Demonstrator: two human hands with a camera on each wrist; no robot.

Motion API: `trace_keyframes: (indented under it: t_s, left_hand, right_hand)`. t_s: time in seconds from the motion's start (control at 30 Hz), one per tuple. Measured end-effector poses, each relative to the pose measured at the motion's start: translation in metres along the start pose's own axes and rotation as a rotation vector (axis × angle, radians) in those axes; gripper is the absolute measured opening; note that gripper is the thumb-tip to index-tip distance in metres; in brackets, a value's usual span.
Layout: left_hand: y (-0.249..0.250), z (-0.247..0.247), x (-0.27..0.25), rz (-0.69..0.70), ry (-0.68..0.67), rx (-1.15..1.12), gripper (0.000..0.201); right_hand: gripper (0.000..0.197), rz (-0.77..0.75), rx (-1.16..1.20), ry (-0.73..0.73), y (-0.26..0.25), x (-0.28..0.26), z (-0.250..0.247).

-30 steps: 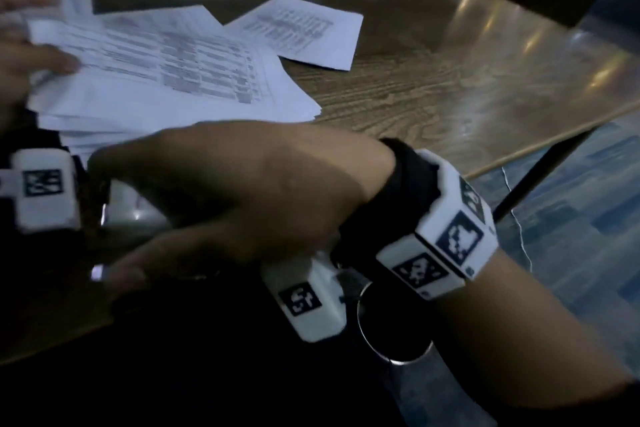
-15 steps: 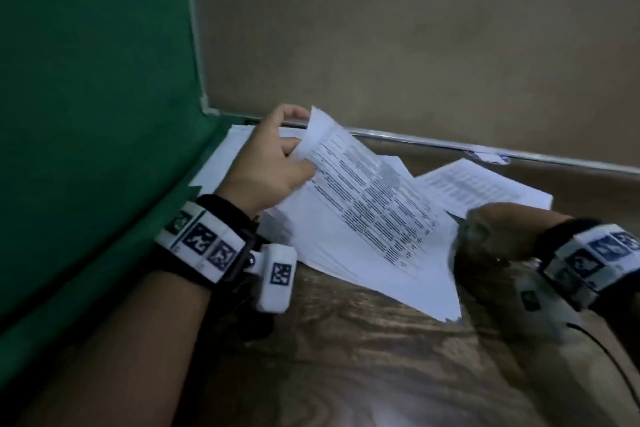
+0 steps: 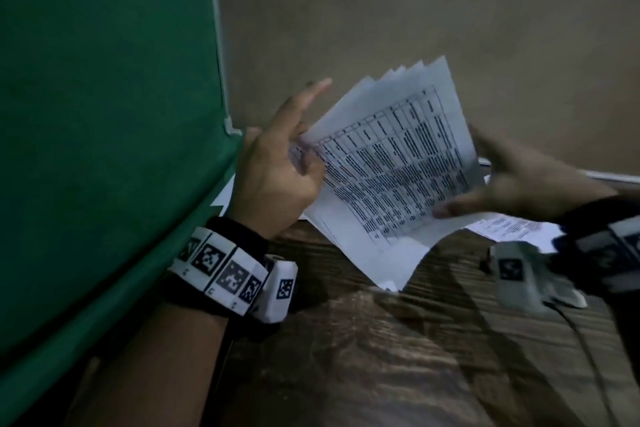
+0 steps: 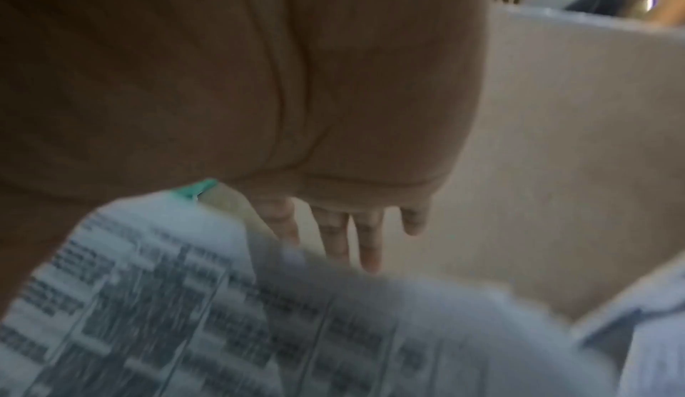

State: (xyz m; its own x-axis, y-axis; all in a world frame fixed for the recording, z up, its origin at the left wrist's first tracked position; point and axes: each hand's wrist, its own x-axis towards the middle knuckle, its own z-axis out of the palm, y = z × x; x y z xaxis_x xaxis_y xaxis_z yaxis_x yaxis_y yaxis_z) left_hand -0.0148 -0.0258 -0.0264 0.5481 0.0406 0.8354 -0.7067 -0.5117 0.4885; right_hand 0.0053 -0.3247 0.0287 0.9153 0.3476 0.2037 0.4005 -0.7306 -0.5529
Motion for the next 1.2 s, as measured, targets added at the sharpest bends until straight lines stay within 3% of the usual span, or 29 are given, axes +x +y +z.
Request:
trace_keyframes:
  t_s: [0.1,0.2,0.3,0.37,0.4,0.47,0.57,0.7,0.8,1.03,1.2]
  left_hand:
    - [0.002,0.001,-0.002,0.065,0.050,0.056,0.080]
    - [0.002,0.003,-0.002,0.042,0.213,0.203,0.085]
    - [-0.006,0.002,0.000,-0.202,0.325,0.155,0.110]
    - [-0.010,0.004,0.000,-0.333,0.247,-0.055,0.119]
    - [-0.012,0.006,0.001,-0.400,0.172,-0.210,0.116]
    - [-0.016,0.011,0.001,-0.479,0.010,-0.417,0.087]
    - [-0.015,0.018,-0.002,-0.423,-0.059,-0.341,0.050]
    - [-0.006,0.026,-0.005,-0.349,-0.032,-0.351,0.041]
    - [-0.005,0.030,-0.007,-0.308,-0.044,-0.326,0.040]
    - [-0.002,0.032,-0.007,-0.322,0.063,-0.353,0.059]
    - [-0.002,0.035,-0.008,-0.271,0.079,-0.268,0.035]
  right_hand:
    - [0.037,-0.049,0.129,0.075,-0.005,0.011,0.024]
    - [0.008,-0.108,0.300,0.201,0.007,0.011,0.042]
    - [0.012,-0.136,0.559,0.361,0.018,0.005,0.057]
    - [0.013,-0.125,0.688,0.435,0.023,0.001,0.062]
    - [0.013,-0.119,0.720,0.445,0.025,-0.001,0.065]
    - [0.013,-0.134,0.718,0.430,0.027,-0.005,0.071]
    - [0.016,-0.165,0.638,0.428,0.028,-0.008,0.077]
    - [0.041,-0.237,0.622,0.536,0.032,-0.010,0.077]
    - [0.047,-0.224,0.579,0.566,0.031,-0.010,0.076]
    - [0.025,-0.252,0.525,0.573,0.025,-0.009,0.080]
    - [0.013,-0.258,0.456,0.586,0.021,-0.010,0.078]
